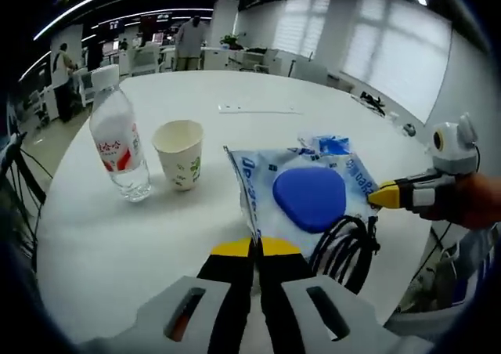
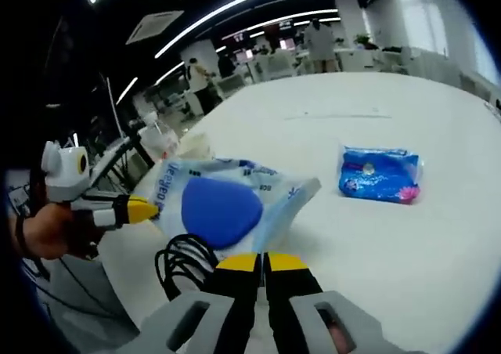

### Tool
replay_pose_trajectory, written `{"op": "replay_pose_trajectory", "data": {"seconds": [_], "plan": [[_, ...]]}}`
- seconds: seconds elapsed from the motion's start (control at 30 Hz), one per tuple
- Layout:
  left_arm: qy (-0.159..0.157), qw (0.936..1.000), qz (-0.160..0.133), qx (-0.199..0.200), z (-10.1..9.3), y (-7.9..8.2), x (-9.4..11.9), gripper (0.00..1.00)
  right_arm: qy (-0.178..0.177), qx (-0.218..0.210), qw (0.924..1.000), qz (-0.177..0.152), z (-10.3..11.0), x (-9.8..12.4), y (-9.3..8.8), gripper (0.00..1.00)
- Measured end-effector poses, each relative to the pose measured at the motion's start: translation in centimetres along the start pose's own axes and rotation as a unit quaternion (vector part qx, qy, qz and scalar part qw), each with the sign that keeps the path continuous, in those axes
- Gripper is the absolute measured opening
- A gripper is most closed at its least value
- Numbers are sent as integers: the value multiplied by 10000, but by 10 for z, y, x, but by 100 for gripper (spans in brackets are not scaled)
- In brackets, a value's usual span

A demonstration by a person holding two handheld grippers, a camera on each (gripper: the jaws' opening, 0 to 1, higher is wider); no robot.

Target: Arrange the tabletop items into an orderly group along one side of the table until the central work area is clear of visible clutter.

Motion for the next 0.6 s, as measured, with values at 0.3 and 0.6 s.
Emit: {"op": "replay_pose_trajectory", "data": {"seconds": [0.3,0.6], "plan": [[117,9997,-176,-109,0,7,13,0,74,36,9998,-196,12,12,7,0],[208,9993,-308,-46,0,13,20,0,147,72,9995,-273,16,12,14,0]]}}
Point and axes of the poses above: the point that each gripper's makers call its tool centre point, and the gripper's own axes: x roughly backward along the fingers, z roughly to its left, y roughly out of its top, the point moved 1 cm from there along x, roughly backward along the fingers, and after that the axes turned 11 degrees about -x, right-handed, at the moved point
